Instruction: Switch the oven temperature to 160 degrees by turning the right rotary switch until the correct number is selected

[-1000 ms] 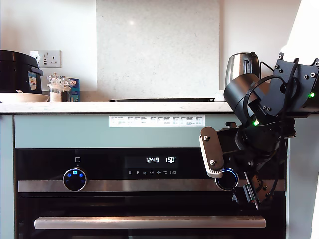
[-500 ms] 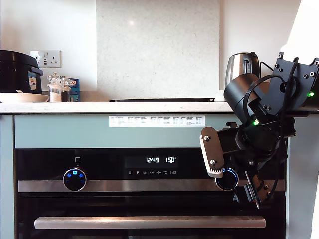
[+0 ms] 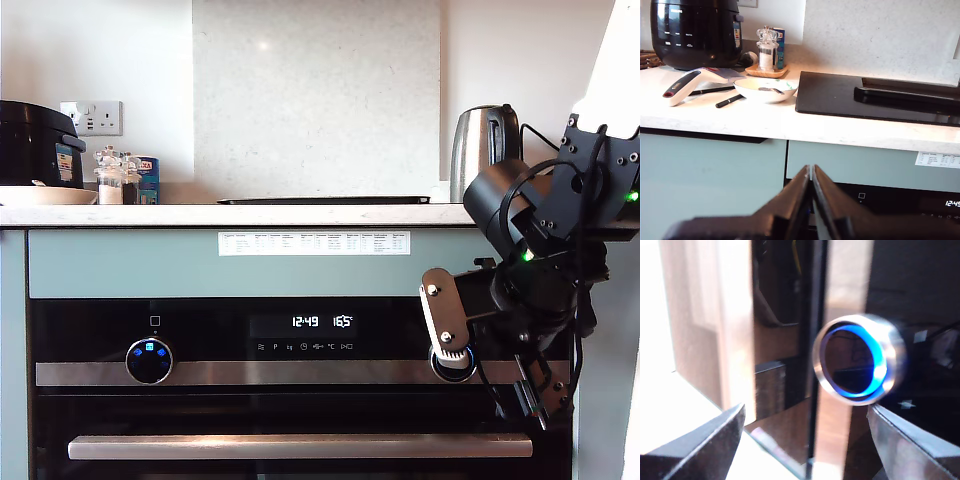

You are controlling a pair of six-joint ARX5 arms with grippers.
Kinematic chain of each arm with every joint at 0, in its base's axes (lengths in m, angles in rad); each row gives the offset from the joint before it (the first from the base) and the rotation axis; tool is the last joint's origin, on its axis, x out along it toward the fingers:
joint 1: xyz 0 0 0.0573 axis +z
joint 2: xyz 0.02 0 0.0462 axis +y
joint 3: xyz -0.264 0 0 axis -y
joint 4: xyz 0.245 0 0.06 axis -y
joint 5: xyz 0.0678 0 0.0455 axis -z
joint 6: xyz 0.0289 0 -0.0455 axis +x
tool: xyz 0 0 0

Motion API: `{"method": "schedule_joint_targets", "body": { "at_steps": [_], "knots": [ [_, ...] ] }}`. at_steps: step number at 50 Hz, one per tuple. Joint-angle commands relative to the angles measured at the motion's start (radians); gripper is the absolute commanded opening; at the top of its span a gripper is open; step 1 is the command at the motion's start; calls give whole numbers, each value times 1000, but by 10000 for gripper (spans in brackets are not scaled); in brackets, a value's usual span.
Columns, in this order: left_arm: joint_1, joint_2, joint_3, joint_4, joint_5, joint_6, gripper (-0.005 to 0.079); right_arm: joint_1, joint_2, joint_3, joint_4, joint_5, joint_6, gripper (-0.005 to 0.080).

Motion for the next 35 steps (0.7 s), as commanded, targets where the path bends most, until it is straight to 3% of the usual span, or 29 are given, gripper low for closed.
{"method": "schedule_joint_targets", "body": {
  "at_steps": [1,35],
  "knots": [
    [-1,-1,1,9,-3,1,-22,6,26,-18,6,-10,2,705],
    [-1,-1,1,8,-3,2,-22,8,26,-18,65,26,3,705]
  ]
}}
